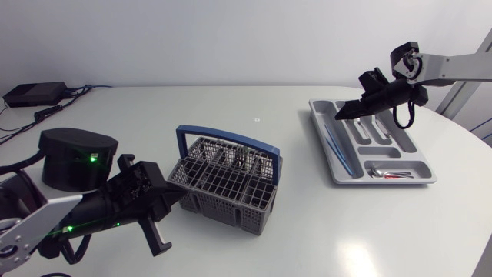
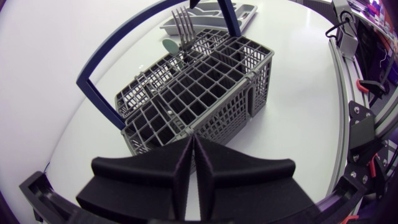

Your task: Unload the cutlery basket into the drawer organizer.

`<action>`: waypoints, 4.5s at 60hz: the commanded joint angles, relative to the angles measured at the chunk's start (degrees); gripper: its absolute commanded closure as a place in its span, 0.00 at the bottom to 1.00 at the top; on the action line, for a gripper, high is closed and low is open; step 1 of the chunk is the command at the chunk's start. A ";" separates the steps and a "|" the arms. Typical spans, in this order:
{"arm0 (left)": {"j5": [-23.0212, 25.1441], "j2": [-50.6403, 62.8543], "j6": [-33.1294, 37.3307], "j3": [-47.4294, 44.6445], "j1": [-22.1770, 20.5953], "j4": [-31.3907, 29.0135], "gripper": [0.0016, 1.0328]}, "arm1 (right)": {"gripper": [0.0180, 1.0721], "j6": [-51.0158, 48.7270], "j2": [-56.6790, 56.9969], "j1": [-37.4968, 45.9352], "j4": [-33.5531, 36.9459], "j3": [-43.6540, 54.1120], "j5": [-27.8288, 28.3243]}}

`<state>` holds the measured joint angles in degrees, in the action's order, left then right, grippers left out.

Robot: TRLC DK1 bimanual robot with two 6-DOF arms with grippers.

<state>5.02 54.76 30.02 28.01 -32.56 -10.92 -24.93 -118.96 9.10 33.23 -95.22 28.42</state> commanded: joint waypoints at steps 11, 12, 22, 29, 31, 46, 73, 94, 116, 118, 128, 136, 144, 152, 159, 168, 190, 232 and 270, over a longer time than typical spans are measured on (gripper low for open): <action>-0.45 -2.38 0.83 -3.93 4.17 -0.24 0.94 | 0.33 1.99 13.93 -5.94 -4.05 13.31 0.75; -0.45 -2.38 0.92 -4.02 4.26 -0.16 0.94 | 0.33 2.08 14.45 -6.55 -4.14 14.01 0.67; -0.45 -2.82 1.36 -6.04 4.96 0.46 0.94 | 0.44 5.15 17.27 -11.74 -5.81 18.40 1.37; -0.45 -3.08 1.88 -7.36 6.01 1.60 0.94 | 0.59 7.00 17.44 -15.08 -8.18 21.48 1.72; -0.45 -2.82 1.97 -7.97 6.36 2.57 0.94 | 0.67 7.70 17.35 -15.87 -9.15 22.45 1.72; -0.45 3.25 2.24 -9.38 7.24 10.48 0.94 | 0.95 9.55 16.48 -20.35 -11.09 25.87 2.42; -0.45 16.96 2.41 -4.37 7.07 20.67 0.94 | 0.95 9.81 23.51 -26.07 -10.47 35.28 3.30; -0.45 26.98 3.73 5.48 7.24 22.43 0.94 | 0.95 9.81 30.36 -29.58 -9.15 40.55 3.74; -0.45 38.05 4.52 15.67 9.18 23.93 0.94 | 0.95 11.83 35.99 -35.65 -7.75 44.33 4.80; -0.45 38.93 4.52 16.46 9.18 24.10 0.94 | 0.95 12.18 36.08 -36.44 -7.75 44.59 4.80; -0.53 42.53 4.70 20.51 9.53 24.10 0.94 | 0.95 13.94 35.99 -40.66 -8.71 45.47 4.45; -0.71 44.38 5.22 22.70 9.88 23.75 0.94 | 0.95 15.26 38.36 -41.62 -9.24 45.91 3.66; -0.71 42.44 5.49 21.47 11.11 23.31 0.94 | 0.95 15.00 42.76 -38.46 -8.45 46.18 3.30; -0.71 39.28 5.66 18.57 11.29 23.22 0.94 | 0.95 13.15 44.86 -33.62 -7.75 46.97 2.86; -0.71 39.19 5.93 18.57 11.55 23.66 0.94 | 0.95 11.57 44.86 -31.69 -8.10 48.99 0.84; -0.71 40.34 5.93 21.03 11.90 23.13 0.94 | 0.95 10.69 43.99 -30.72 -11.09 52.07 -1.71; -0.62 44.47 5.31 25.78 10.85 22.87 0.94 | 0.95 12.36 40.91 -35.38 -13.02 52.50 -2.32; 0.08 32.86 6.81 22.26 14.45 16.98 0.94 | 0.95 12.71 47.41 -37.32 -9.68 48.90 -5.05; 1.14 0.61 4.78 2.84 5.40 0.63 0.94 | 0.95 15.44 23.86 -27.12 -21.37 33.17 -2.50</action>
<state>5.72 57.43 35.79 33.82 -25.54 -9.28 -11.70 -91.44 -18.61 13.10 -59.20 25.56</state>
